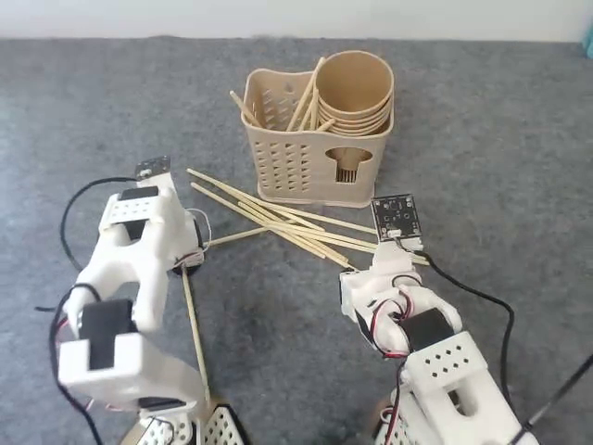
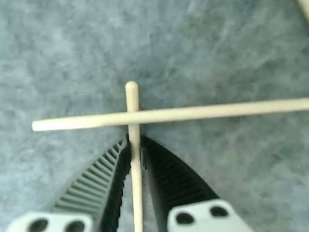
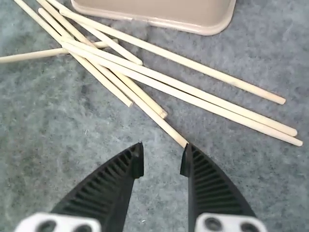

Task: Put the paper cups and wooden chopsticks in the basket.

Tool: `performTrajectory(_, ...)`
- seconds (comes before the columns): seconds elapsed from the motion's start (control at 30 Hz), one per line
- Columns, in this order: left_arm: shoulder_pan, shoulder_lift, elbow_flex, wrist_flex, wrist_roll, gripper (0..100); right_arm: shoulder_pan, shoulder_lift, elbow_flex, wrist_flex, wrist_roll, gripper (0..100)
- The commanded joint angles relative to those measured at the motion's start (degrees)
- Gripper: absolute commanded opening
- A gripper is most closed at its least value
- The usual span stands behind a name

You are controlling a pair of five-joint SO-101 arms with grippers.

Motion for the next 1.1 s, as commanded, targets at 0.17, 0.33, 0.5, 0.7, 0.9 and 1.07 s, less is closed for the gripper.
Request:
performTrajectory(0.17,0.18,-23.03,0.22,6.95,-1.14,1,0.31,-1.01,-0.35,-0.92,0.88,14.3)
performTrajectory(0.33,1.49,-36.31,0.22,11.78,-5.71,1,0.31,-1.01,-0.26,-0.92,0.88,14.3)
performTrajectory(0.5,2.99,-45.63,0.22,14.68,-7.82,1,0.31,-1.01,-0.26,-0.92,0.88,14.3)
performTrajectory(0.7,2.73,-51.69,-3.47,15.03,-7.82,1,0.22,-1.01,0.44,-1.19,0.79,14.3)
performTrajectory(0.9,2.46,-53.45,-10.86,15.03,-7.82,1,0.22,-1.01,0.53,-1.19,0.70,14.3)
performTrajectory(1.07,0.18,-53.45,-17.19,14.07,-7.47,1,0.22,-1.01,0.53,-1.10,0.70,14.3)
